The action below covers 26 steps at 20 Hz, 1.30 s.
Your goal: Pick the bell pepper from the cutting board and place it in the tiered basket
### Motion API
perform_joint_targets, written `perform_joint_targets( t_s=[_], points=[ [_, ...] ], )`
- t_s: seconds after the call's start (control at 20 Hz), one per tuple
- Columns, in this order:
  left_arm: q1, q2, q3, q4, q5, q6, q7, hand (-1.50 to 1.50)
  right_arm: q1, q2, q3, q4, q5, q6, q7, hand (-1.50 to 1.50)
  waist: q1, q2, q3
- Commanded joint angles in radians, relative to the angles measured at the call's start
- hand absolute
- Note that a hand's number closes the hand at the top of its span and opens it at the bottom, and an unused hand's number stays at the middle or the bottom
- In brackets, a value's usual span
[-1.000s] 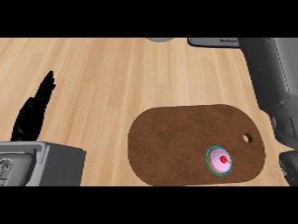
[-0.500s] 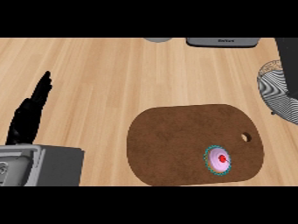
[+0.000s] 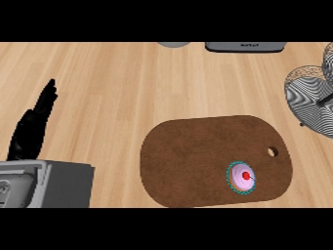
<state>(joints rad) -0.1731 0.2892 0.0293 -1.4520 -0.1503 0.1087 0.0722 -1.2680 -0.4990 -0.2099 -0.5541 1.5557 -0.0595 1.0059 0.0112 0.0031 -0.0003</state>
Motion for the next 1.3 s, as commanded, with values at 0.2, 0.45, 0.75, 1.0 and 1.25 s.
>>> perform_joint_targets(
  t_s=[0.2,0.45,0.75,1.0,1.25],
  points=[
    [0.01,-0.03,-0.011,-0.041,-0.043,0.033,0.027,0.0,0.107,-0.063,-0.034,-0.063,-0.087,0.057,-0.146,1.5,-0.011,-0.005,0.0],
    [-0.026,-0.017,0.021,0.036,-0.025,0.005,0.004,0.0,0.15,-0.07,-0.108,-0.101,-0.193,0.052,-0.2,1.5,-0.014,-0.003,0.0],
    [0.027,-0.024,0.029,0.034,-0.017,-0.006,-0.044,0.0,0.218,-0.07,-0.221,-0.125,-0.321,0.029,-0.197,1.5,-0.015,-0.004,0.0],
    [-0.009,-0.016,0.031,-0.007,-0.034,-0.001,0.039,0.0,0.293,-0.014,-0.253,-0.161,-0.37,-0.048,-0.167,-1.5,-0.01,-0.002,0.001],
    [-0.013,-0.031,0.037,0.045,-0.024,-0.011,-0.026,0.0,0.306,-0.026,-0.275,-0.265,-0.416,-0.162,-0.214,-1.5,-0.013,-0.002,0.0]
  ],
)
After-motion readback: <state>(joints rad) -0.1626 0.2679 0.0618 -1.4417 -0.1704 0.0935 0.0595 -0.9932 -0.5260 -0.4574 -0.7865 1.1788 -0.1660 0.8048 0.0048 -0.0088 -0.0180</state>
